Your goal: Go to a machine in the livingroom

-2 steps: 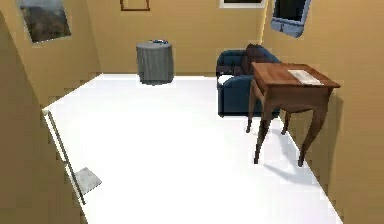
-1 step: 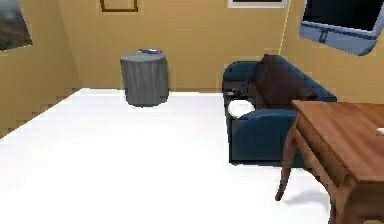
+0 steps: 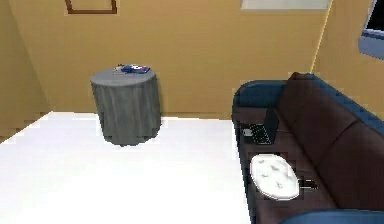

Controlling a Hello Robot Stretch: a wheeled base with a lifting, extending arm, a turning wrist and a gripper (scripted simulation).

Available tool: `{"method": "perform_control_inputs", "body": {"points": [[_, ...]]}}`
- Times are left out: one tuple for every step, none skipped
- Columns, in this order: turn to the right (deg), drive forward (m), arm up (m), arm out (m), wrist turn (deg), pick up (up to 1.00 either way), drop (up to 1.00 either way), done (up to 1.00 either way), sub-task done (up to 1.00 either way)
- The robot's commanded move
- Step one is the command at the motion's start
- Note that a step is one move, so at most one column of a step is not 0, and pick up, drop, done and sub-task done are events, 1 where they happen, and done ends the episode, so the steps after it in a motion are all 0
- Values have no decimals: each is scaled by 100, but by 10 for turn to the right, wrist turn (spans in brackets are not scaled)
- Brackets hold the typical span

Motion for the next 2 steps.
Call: {"method": "perform_control_inputs", "body": {"points": [[0, 45, 0, 0, 0, 0, 0, 0, 0], [0, 45, 0, 0, 0, 0, 0, 0, 0]]}}
